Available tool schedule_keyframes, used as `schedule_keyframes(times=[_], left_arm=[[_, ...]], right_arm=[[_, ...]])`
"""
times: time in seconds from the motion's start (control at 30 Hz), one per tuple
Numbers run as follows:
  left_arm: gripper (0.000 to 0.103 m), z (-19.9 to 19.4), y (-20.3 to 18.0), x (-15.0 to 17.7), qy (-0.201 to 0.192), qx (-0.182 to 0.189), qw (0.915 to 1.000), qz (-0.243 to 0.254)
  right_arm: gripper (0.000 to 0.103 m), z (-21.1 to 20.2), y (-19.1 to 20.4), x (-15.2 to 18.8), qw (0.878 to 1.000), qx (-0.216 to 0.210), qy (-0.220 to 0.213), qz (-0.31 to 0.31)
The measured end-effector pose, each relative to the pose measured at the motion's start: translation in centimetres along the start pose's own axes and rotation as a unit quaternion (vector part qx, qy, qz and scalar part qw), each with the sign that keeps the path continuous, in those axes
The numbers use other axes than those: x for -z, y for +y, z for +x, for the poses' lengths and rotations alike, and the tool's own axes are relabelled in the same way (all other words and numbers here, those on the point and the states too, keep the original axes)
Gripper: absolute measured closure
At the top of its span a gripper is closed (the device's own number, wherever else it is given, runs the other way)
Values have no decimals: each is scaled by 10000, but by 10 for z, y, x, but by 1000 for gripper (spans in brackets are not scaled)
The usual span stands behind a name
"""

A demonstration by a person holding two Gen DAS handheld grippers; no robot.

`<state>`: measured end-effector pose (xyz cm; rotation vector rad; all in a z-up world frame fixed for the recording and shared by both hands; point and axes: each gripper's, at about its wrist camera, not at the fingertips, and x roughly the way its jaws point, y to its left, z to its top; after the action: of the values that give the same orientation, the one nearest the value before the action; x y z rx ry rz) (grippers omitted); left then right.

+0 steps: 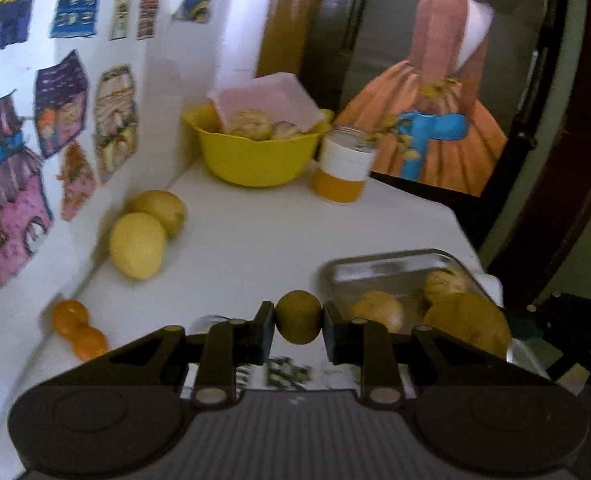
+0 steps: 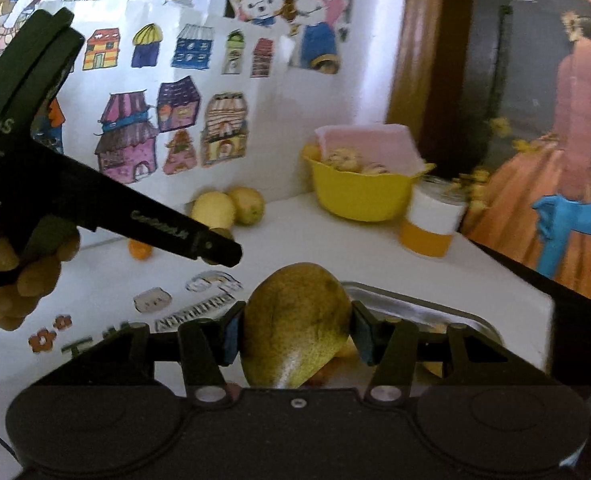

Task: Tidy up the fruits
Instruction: 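Carry both fruits onto the metal tray and open both tools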

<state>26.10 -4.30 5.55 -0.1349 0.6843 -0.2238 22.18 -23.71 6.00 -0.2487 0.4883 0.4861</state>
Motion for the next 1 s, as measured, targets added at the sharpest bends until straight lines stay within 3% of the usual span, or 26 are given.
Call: schedule_keyframes(times=[0.43,1.0], left_arm=[[76,2,-63,35,124,393,9989,212],[75,33,-90,63,423,243,9978,446]], right_arm=[[47,-31,-35,52,9983,372,259,371],[47,-17,-61,88,9944,460,472,826]])
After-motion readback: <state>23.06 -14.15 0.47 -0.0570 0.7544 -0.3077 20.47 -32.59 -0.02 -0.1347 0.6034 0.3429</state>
